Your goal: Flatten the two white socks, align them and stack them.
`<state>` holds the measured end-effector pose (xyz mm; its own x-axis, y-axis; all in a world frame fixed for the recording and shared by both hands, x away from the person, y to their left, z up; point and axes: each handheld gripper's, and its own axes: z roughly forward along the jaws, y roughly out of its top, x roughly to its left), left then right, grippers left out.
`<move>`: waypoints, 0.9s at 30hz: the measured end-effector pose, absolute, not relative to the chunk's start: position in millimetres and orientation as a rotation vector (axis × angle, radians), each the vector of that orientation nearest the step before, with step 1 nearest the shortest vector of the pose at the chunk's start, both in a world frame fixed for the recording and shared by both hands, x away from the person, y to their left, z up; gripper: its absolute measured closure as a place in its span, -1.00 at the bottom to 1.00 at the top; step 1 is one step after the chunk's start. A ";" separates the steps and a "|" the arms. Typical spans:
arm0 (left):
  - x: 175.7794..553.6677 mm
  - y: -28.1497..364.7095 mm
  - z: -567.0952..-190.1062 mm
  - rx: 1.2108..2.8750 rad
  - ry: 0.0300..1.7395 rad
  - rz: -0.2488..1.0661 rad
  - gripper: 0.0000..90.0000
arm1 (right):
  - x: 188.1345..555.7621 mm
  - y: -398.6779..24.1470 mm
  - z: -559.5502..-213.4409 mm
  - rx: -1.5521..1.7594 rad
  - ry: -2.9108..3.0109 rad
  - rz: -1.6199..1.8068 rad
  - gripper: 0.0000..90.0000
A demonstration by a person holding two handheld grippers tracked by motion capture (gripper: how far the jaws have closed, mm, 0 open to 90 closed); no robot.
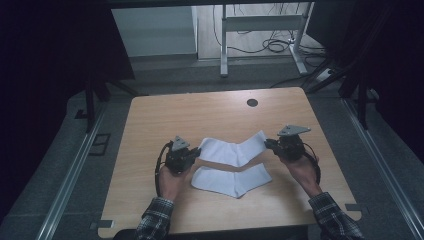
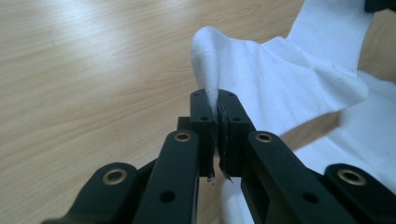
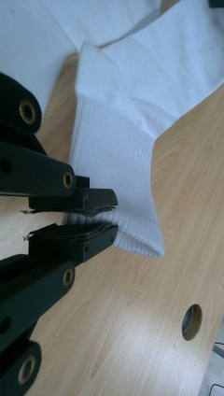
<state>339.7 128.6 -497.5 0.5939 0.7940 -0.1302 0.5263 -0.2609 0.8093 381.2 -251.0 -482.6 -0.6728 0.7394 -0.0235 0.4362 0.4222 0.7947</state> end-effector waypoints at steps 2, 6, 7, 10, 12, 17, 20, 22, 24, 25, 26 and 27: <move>334.3 131.6 -495.8 1.933 1.053 0.370 0.92 | 375.0 -252.1 -482.5 0.999 2.318 1.129 0.80; 323.6 137.3 -492.8 1.916 1.046 0.348 0.92 | 360.5 -253.4 -480.4 0.984 2.328 1.137 0.80; 319.8 138.5 -492.2 1.919 1.038 0.344 0.92 | 357.9 -253.7 -479.8 0.974 2.331 1.136 0.80; 311.2 140.1 -491.7 1.923 1.034 0.336 0.92 | 345.9 -253.7 -478.1 0.967 2.341 1.143 0.80; 306.8 141.0 -491.7 1.928 1.033 0.336 0.92 | 337.9 -253.7 -477.9 0.962 2.352 1.147 0.80; 291.3 144.0 -493.4 1.949 1.030 0.324 0.91 | 316.8 -252.5 -477.6 0.942 2.386 1.152 0.80; 283.0 144.4 -495.7 1.974 1.025 0.312 0.91 | 311.4 -251.4 -479.0 0.941 2.403 1.150 0.80; 278.0 143.4 -498.0 1.999 1.024 0.313 0.91 | 307.0 -249.1 -481.3 0.936 2.427 1.135 0.80; 273.9 141.0 -500.7 2.027 1.023 0.317 0.91 | 303.9 -246.0 -483.4 0.928 2.446 1.119 0.80; 272.0 139.6 -501.9 2.040 1.022 0.324 0.91 | 303.2 -244.5 -484.5 0.924 2.459 1.107 0.79; 270.5 138.0 -503.0 2.054 1.019 0.330 0.91 | 302.7 -243.1 -485.8 0.924 2.471 1.092 0.79; 269.5 136.2 -504.2 2.072 1.017 0.339 0.91 | 302.9 -242.0 -487.4 0.919 2.482 1.073 0.79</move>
<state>269.5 136.2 -504.2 0.6431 0.7596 -0.0968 0.5494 -0.3696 0.7494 302.9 -242.0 -487.4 -0.7566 0.6538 -0.0081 0.4419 0.5205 0.7306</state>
